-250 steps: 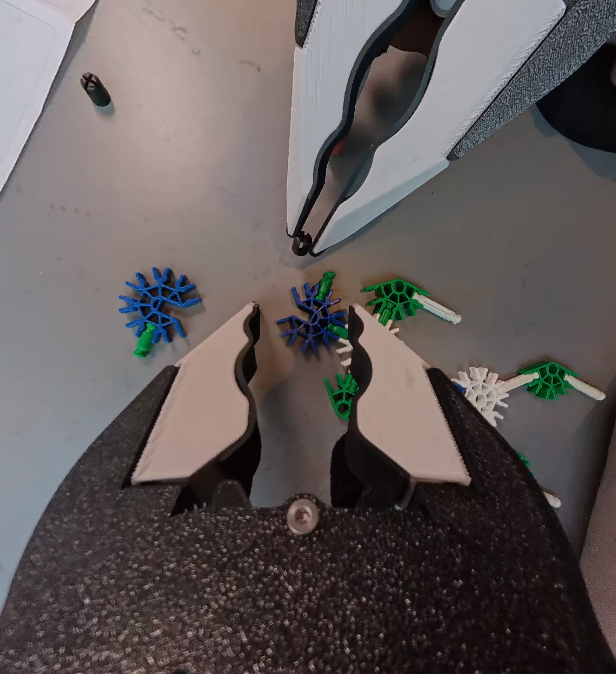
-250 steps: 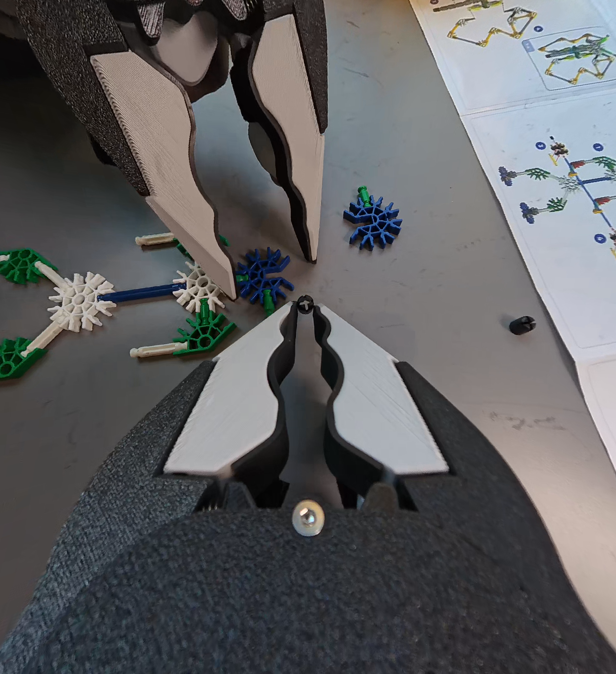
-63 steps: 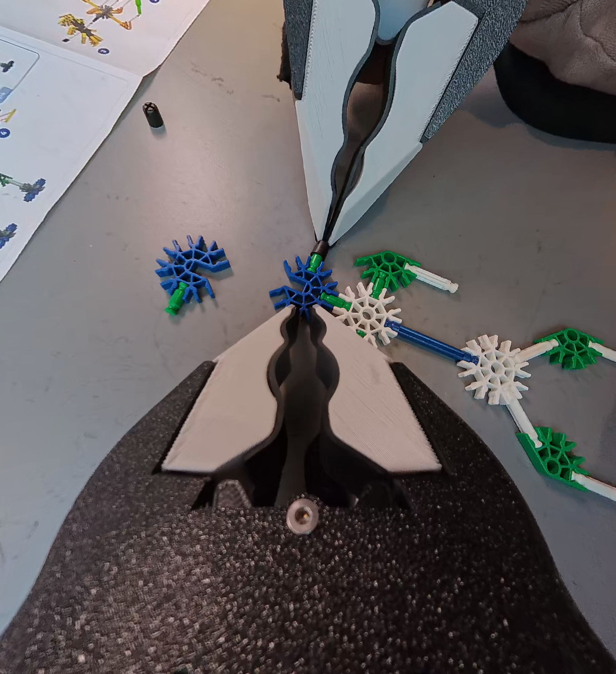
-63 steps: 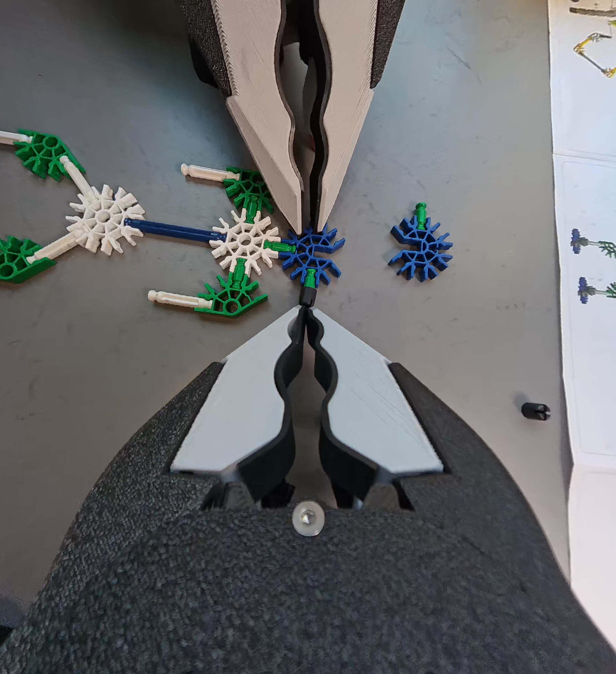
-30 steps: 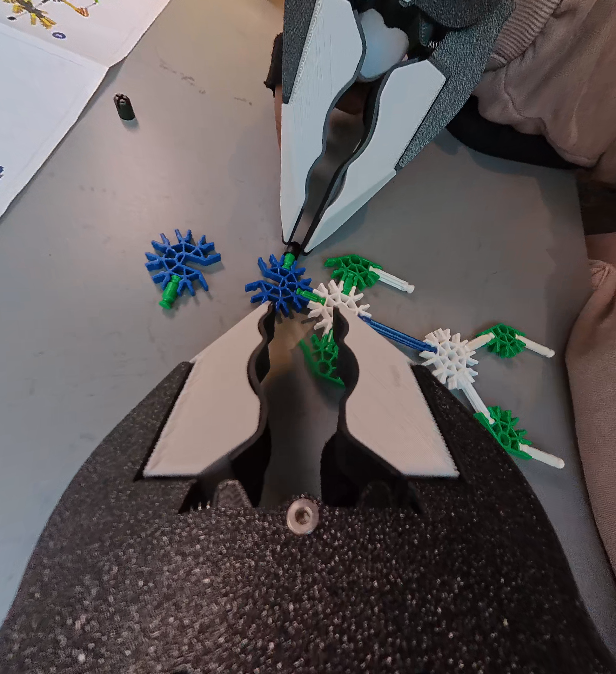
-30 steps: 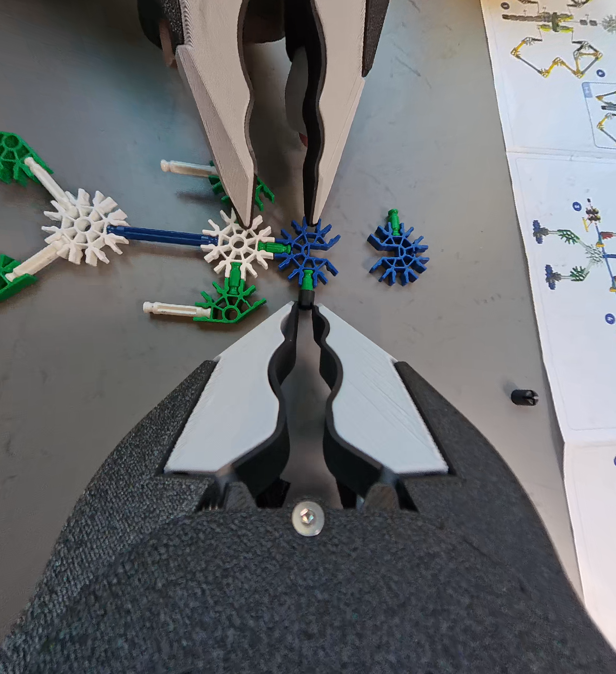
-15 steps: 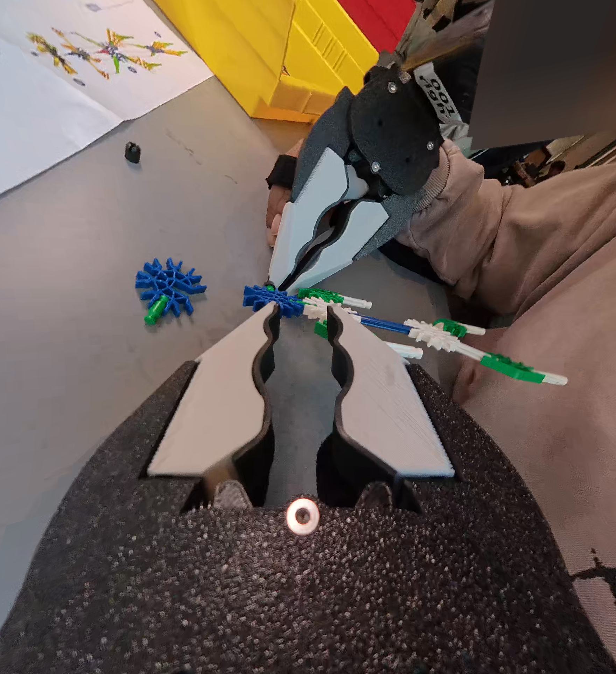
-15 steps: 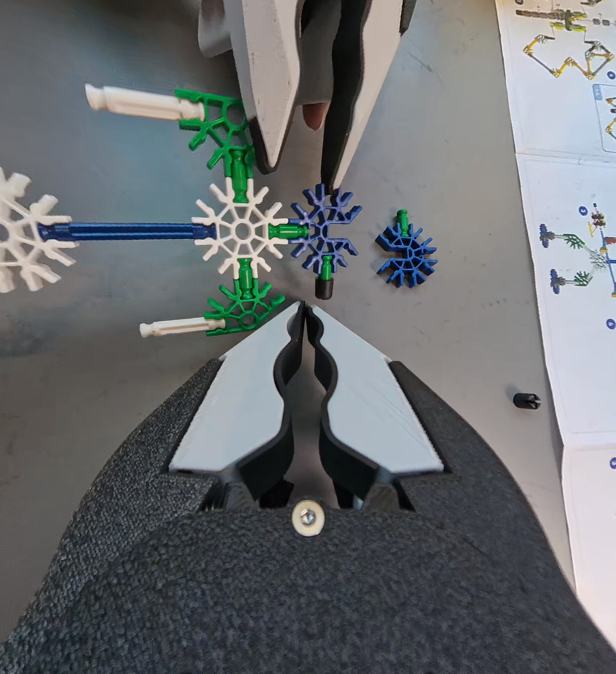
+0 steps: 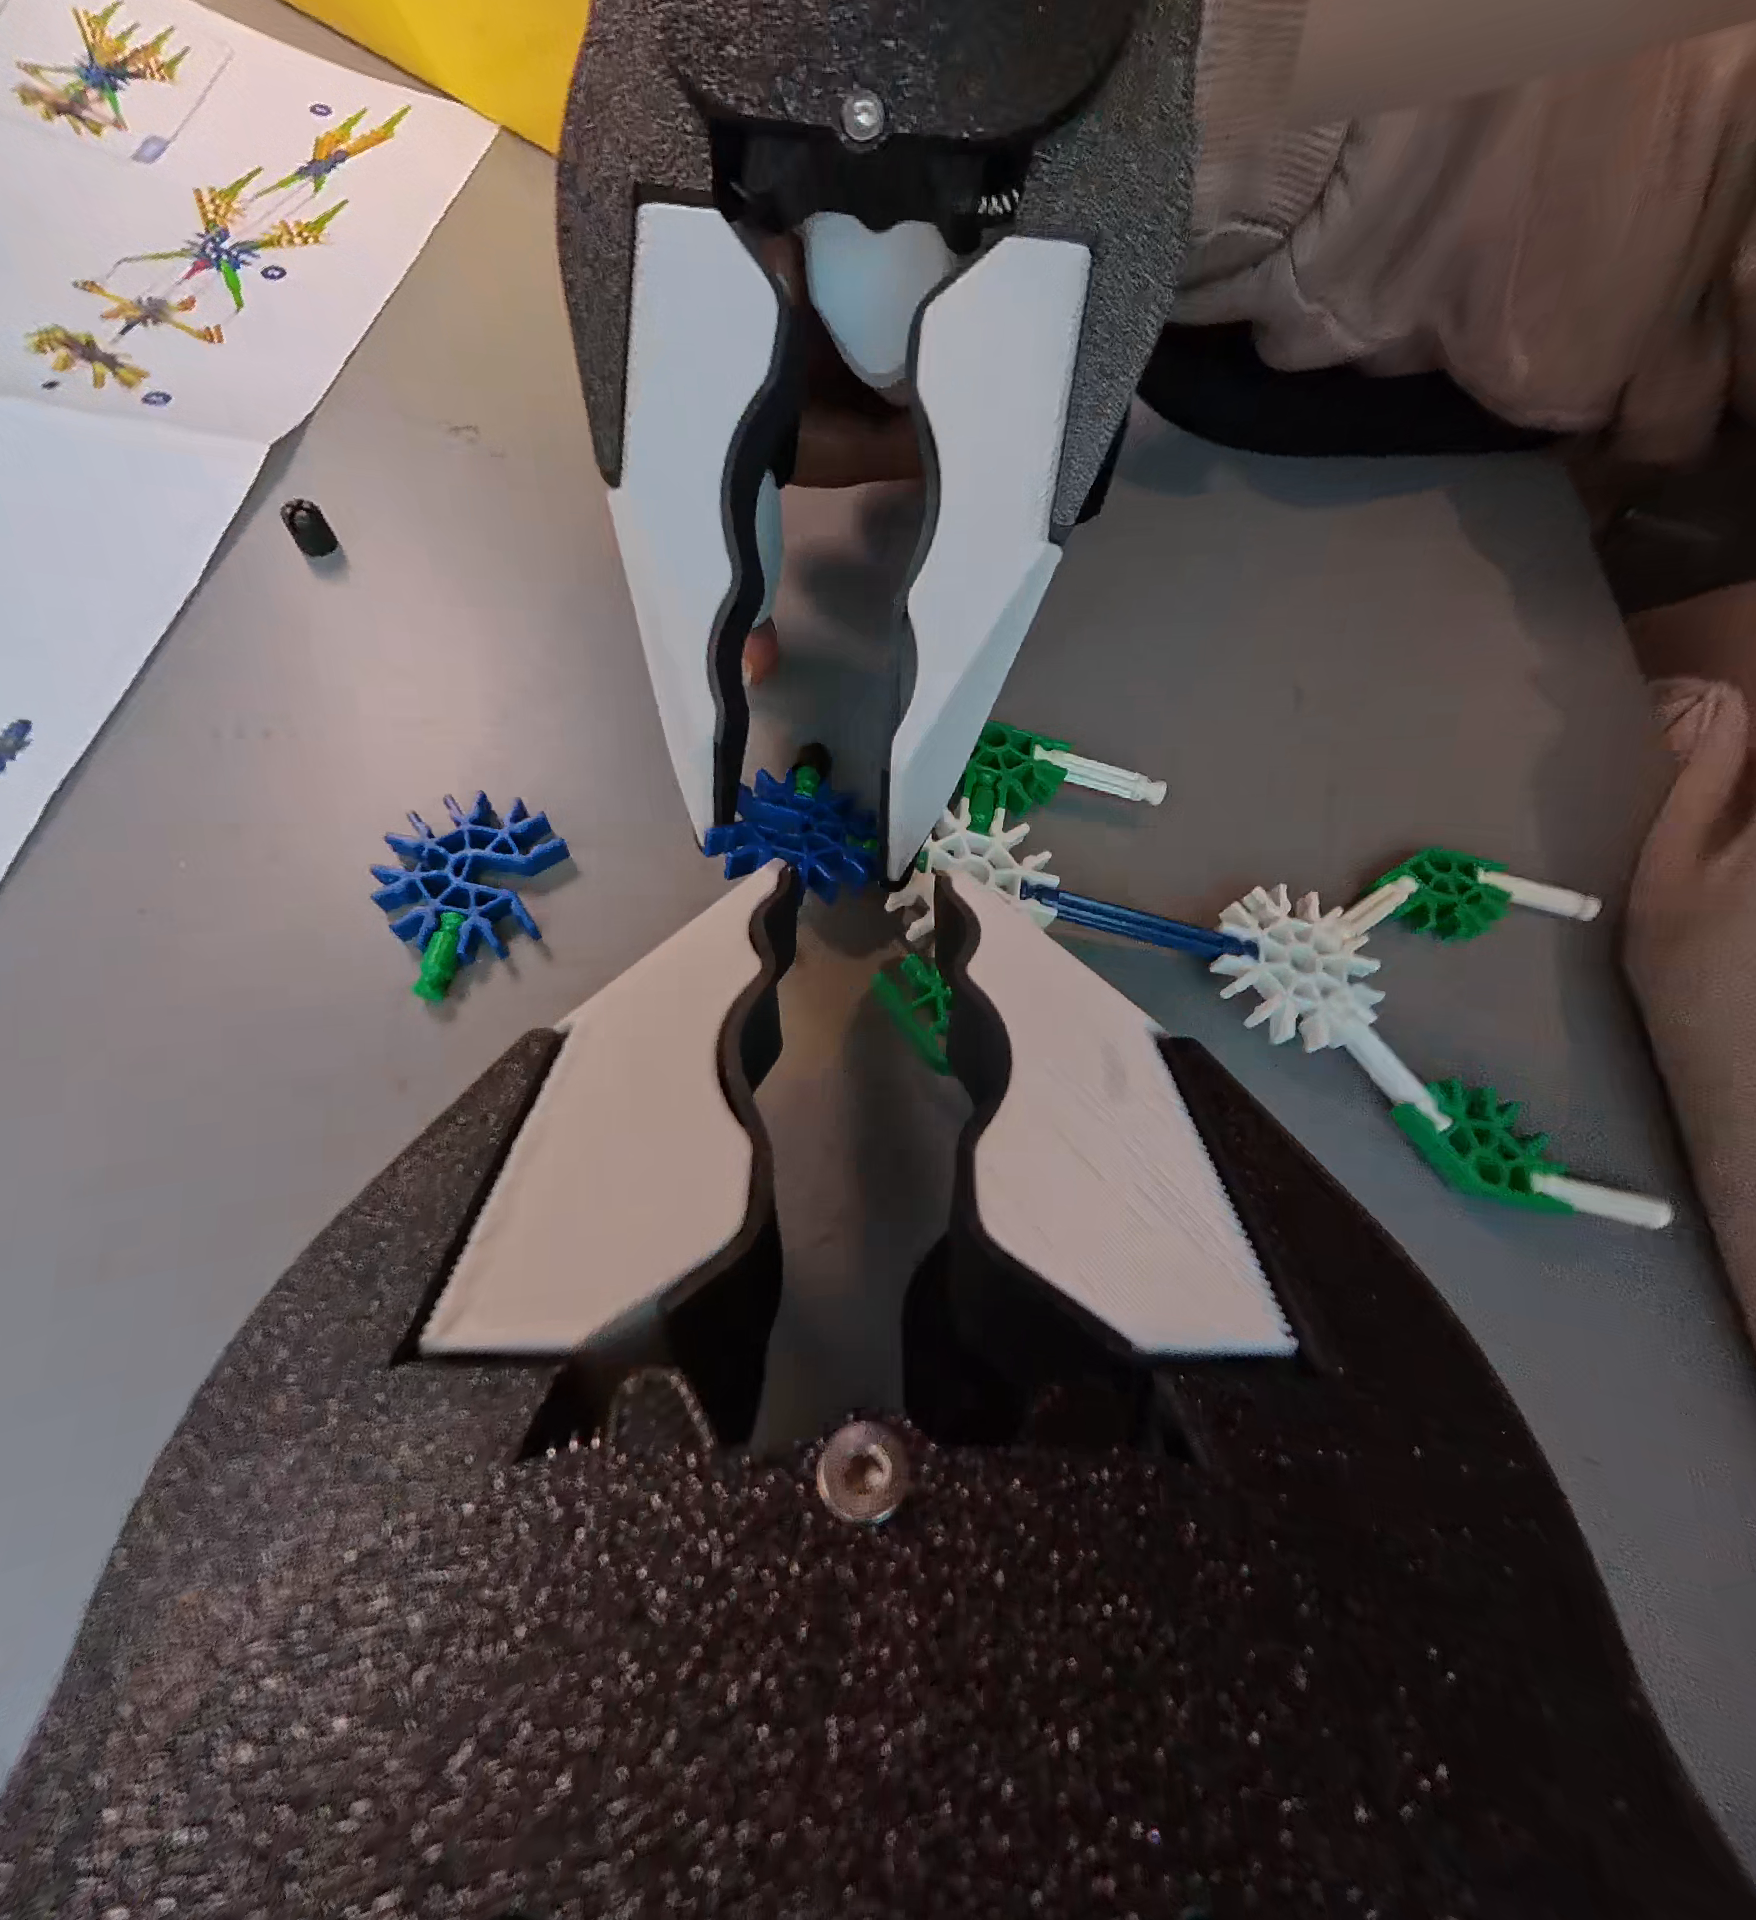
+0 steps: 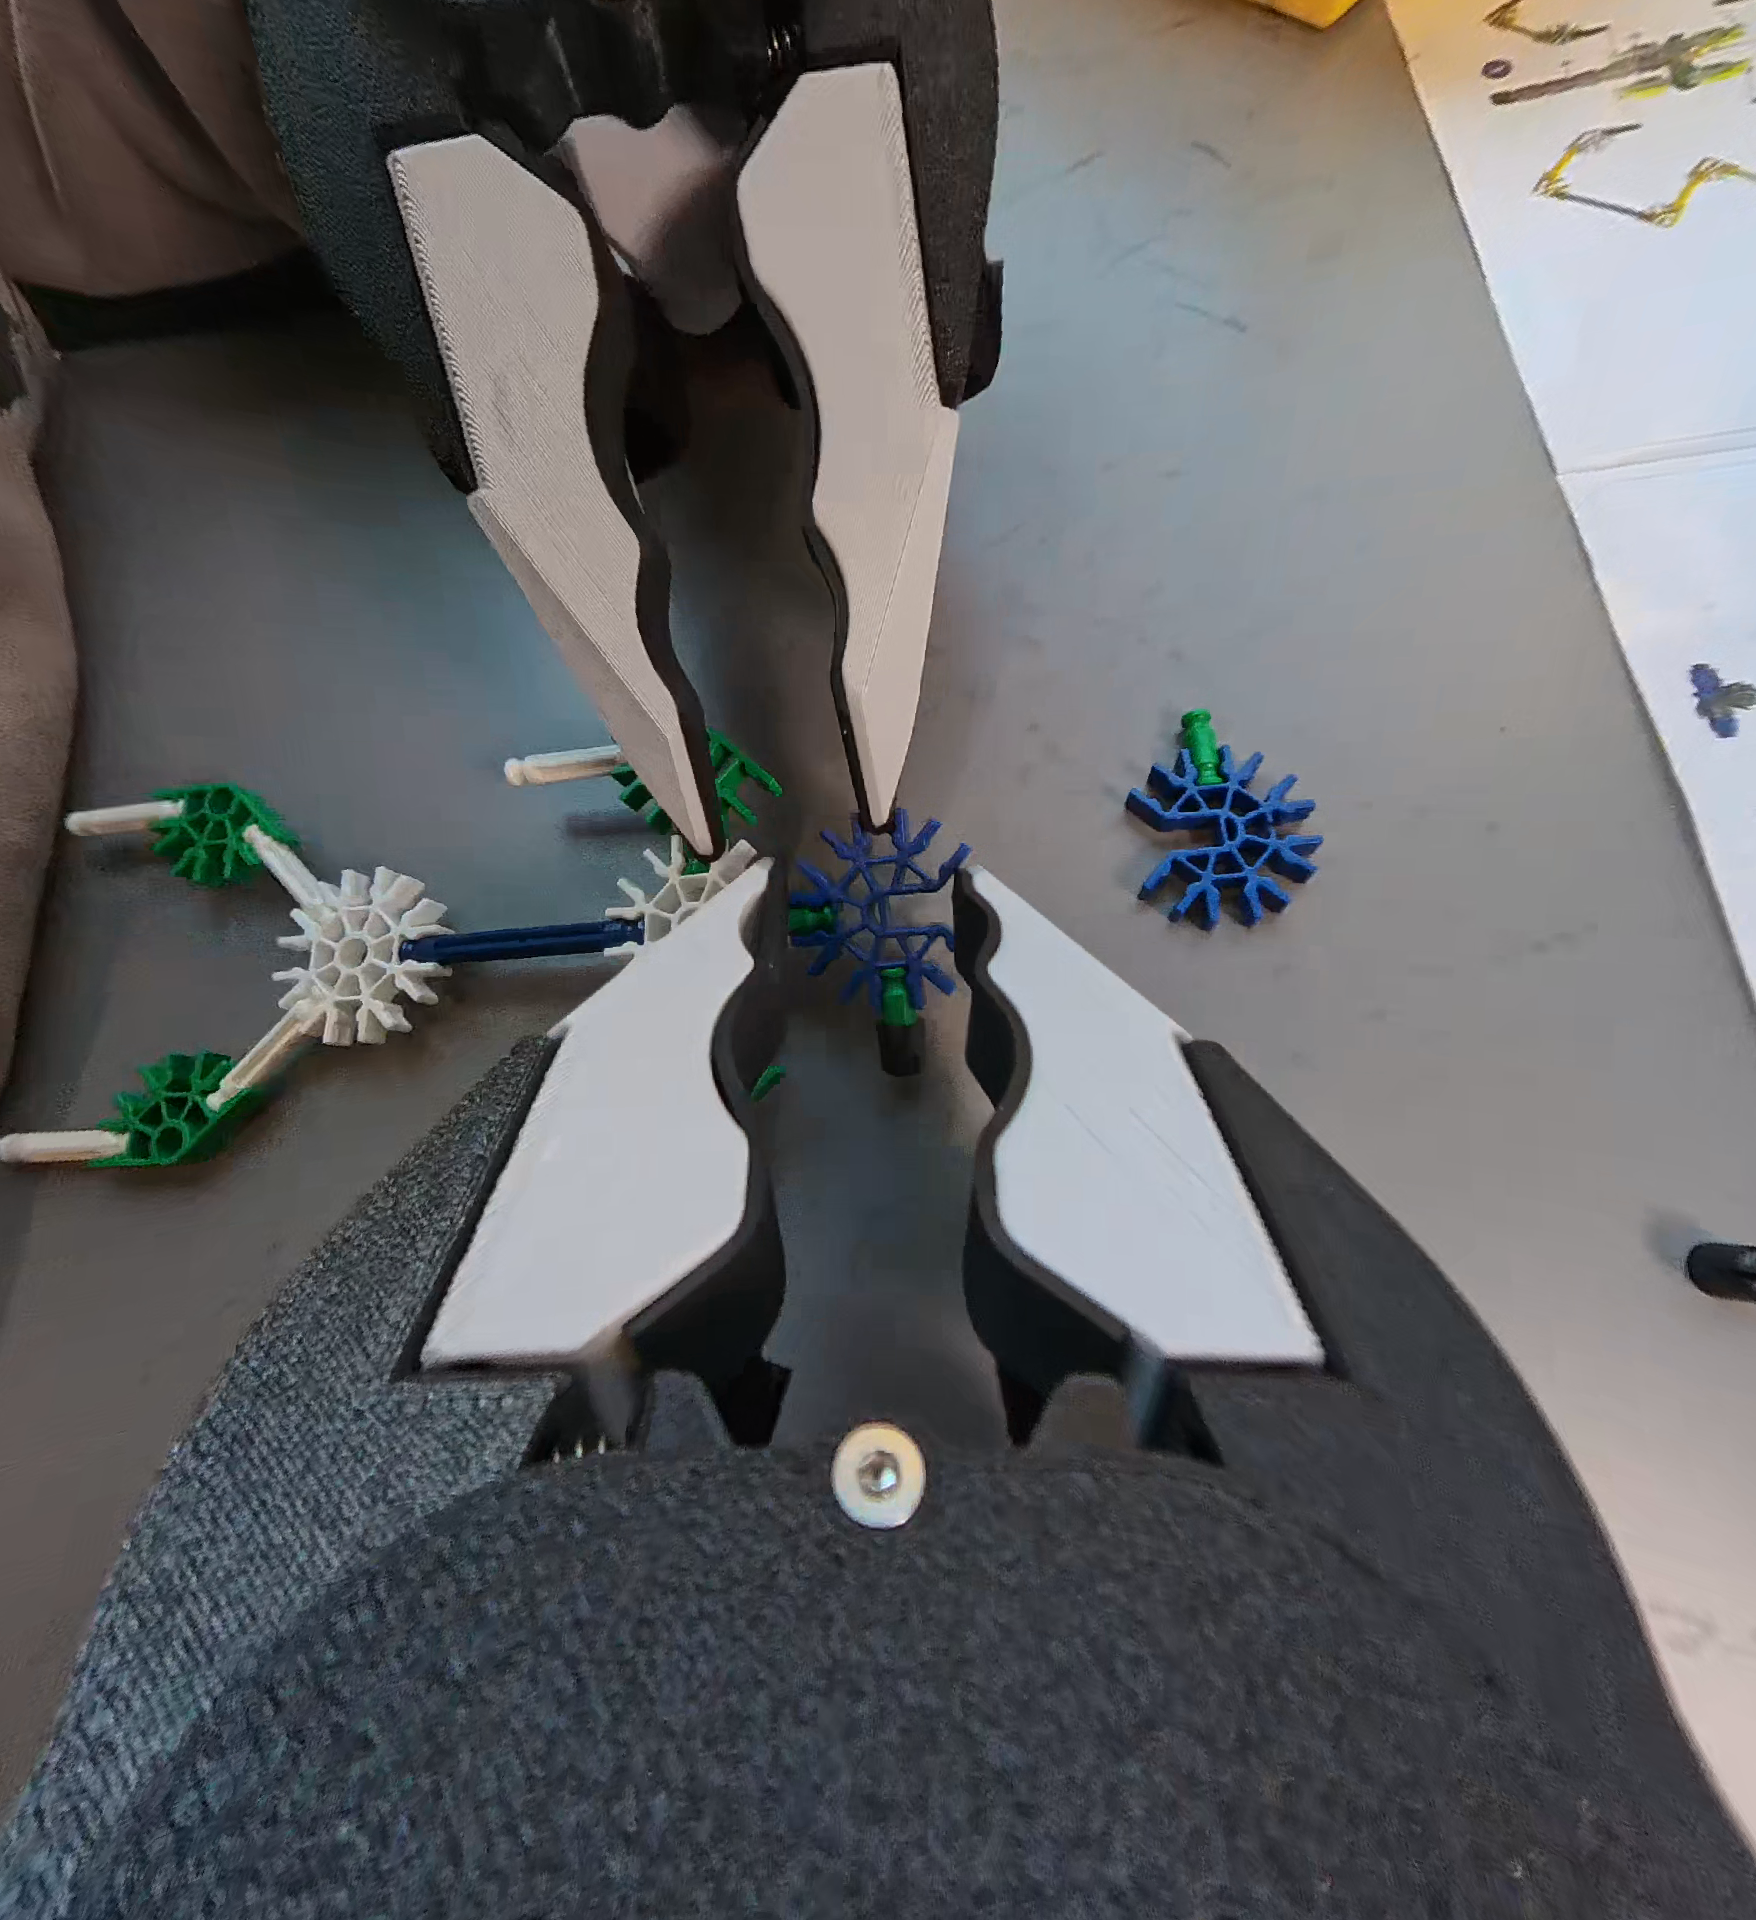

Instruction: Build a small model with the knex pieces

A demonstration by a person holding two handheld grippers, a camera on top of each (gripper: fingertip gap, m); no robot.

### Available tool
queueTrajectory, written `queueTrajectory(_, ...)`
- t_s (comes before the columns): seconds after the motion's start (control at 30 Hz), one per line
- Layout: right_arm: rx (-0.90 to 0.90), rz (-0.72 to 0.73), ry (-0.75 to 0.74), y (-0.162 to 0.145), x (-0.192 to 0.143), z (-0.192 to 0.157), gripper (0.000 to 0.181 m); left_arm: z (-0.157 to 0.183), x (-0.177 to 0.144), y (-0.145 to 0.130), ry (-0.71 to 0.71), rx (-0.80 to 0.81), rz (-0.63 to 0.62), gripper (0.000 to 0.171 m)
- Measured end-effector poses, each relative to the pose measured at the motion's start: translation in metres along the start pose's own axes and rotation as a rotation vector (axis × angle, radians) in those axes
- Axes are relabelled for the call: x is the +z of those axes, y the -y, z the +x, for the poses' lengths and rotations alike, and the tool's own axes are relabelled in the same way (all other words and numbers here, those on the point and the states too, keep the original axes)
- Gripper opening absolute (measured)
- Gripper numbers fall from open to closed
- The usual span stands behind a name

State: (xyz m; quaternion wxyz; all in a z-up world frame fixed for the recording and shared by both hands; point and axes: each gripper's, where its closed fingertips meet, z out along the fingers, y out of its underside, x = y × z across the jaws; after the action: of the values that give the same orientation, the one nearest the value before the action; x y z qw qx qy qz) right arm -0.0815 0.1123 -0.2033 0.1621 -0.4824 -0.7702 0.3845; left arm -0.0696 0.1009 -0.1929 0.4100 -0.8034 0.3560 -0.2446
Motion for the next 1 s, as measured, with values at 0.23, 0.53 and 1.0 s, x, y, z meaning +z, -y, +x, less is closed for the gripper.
queueTrajectory(0.23, -0.022, -0.062, -0.015, -0.009, 0.001, -0.002, 0.027, -0.004, -0.009, 0.017, 0.284, 0.549, 0.051, 0.019)
queueTrajectory(0.53, -0.056, 0.012, -0.068, -0.005, -0.036, 0.011, 0.025, -0.02, 0.004, -0.012, 0.126, 0.016, -0.071, 0.034)
queueTrajectory(1.0, -0.165, -0.147, -0.083, -0.034, -0.018, 0.006, 0.007, -0.015, 0.016, -0.014, 0.128, 0.053, -0.168, 0.019)
